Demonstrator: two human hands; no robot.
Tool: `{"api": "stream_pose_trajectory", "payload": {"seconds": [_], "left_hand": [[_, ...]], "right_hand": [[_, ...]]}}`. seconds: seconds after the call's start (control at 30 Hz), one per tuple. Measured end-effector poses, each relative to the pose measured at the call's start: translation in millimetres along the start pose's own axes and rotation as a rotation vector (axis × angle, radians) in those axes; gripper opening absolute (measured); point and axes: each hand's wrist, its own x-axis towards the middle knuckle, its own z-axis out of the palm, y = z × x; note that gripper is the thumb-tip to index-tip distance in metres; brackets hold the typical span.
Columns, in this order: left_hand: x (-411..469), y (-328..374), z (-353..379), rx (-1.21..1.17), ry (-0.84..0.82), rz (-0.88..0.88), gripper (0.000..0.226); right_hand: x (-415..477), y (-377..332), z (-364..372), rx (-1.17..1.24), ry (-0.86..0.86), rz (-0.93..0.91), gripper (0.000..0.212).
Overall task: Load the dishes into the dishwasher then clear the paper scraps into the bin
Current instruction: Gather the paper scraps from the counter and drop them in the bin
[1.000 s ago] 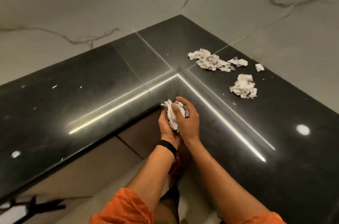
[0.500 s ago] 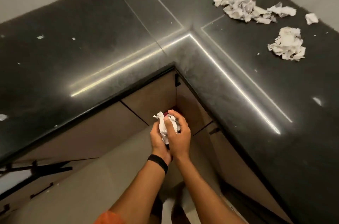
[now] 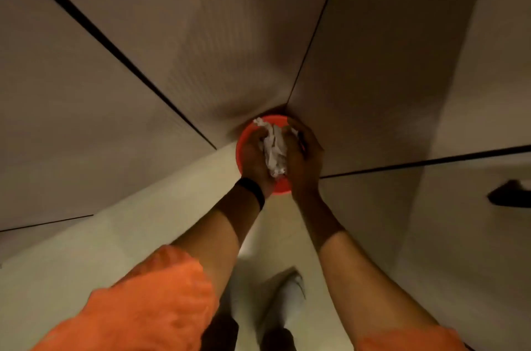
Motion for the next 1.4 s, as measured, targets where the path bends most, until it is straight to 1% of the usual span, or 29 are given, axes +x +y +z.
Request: {"api": "stream_pose_trajectory", "payload": {"seconds": [0.03, 0.07, 0.1, 0.17, 0.23, 0.27, 0.43, 0.53, 0.6, 0.67, 0.73, 0.83, 0.97, 1.03, 1.2, 1.3, 1.4], "left_hand": [[13, -6, -6, 0.002, 0.058, 0.037, 0.039], [20, -6, -8, -0.015, 0.056, 0.032, 0.038], [29, -8, -12, 0.019, 0.079, 0.034, 0.039], [36, -8, -15, -0.011, 0.077, -0.018, 0.043], [37, -5, -17, 0.033, 0.048, -0.026, 0.047], [34, -4, -17, 0.093, 0.048, -0.023, 0.046], [24, -7, -14, 0.226, 0.058, -0.019, 0.047], [16, -2, -9, 0.238, 0.108, -0.033, 0.052], [9, 2, -5, 0.253, 0.152, -0.019, 0.047], [-5, 8, 1, 0.256, 0.145, -0.004, 0.036], [-28, 17, 11, 0.260, 0.135, 0.012, 0.031], [-76, 32, 37, 0.206, 0.141, -0.008, 0.034], [-162, 63, 85, 0.130, 0.200, 0.019, 0.032], [-211, 79, 108, 0.089, 0.195, 0.032, 0.037], [-317, 107, 147, 0.067, 0.030, 0.120, 0.055], [-367, 117, 171, 0.065, -0.048, 0.169, 0.058], [-410, 124, 196, 0.073, -0.119, 0.211, 0.059]], "right_hand": [[6, 4, 2, -0.029, 0.006, 0.003, 0.040], [13, 13, 3, -0.052, 0.001, 0.006, 0.040], [21, 21, 6, -0.062, -0.017, 0.014, 0.036], [30, 31, 7, -0.072, -0.041, 0.041, 0.027], [34, 39, 8, -0.071, -0.024, 0.064, 0.023], [33, 40, 8, -0.079, -0.020, 0.070, 0.022], [26, 37, 3, -0.077, -0.048, 0.074, 0.027], [25, 29, -2, -0.067, -0.047, 0.043, 0.028], [25, 25, -7, -0.051, -0.028, 0.040, 0.027], [16, 16, -13, -0.036, -0.030, 0.054, 0.026], [2, -1, -21, -0.001, -0.056, 0.074, 0.027], [-25, -44, -35, 0.043, -0.061, 0.117, 0.024], [-70, -123, -59, 0.005, -0.044, 0.116, 0.020], [-98, -171, -77, 0.031, -0.065, 0.093, 0.020], [-169, -280, -123, 0.137, -0.116, -0.114, 0.024], [-199, -327, -147, 0.186, -0.152, -0.181, 0.026], [-219, -358, -171, 0.225, -0.172, -0.237, 0.027]]}}
